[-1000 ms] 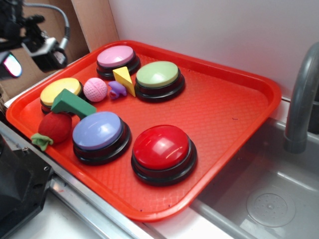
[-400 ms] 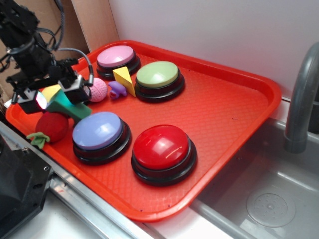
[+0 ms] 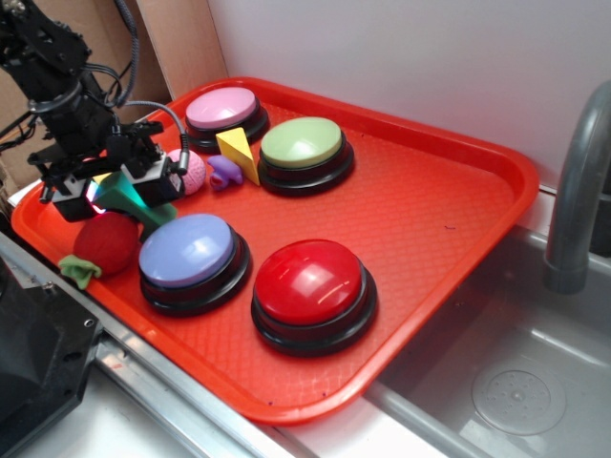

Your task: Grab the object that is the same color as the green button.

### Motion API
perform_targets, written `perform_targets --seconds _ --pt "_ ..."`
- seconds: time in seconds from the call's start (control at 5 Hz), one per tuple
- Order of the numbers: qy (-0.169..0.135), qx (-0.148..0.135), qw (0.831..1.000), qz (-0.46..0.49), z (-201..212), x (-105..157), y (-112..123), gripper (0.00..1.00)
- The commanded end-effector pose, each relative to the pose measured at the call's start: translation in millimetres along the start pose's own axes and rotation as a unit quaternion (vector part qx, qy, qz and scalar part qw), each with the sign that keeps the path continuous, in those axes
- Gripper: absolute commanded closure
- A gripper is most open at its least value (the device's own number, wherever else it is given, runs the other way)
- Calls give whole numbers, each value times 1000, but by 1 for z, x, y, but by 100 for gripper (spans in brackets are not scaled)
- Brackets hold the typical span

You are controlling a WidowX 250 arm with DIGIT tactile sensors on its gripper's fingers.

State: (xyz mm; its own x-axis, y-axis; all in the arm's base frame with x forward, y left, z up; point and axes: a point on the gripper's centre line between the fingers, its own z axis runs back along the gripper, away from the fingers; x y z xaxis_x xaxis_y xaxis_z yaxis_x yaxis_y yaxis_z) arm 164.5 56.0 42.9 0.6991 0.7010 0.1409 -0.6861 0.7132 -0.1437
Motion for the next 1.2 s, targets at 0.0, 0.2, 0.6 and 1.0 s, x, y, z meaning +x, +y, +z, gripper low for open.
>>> perform_targets --seconds 0.0,0.2,0.6,1.0 --pt "-22 -25 999 -8 17 13 -9 100" --pt "-26 -39 998 -30 38 22 -22 100" --pt "44 8 981 -186 98 30 -76 100" --pt "54 20 965 -257 124 29 -117 100"
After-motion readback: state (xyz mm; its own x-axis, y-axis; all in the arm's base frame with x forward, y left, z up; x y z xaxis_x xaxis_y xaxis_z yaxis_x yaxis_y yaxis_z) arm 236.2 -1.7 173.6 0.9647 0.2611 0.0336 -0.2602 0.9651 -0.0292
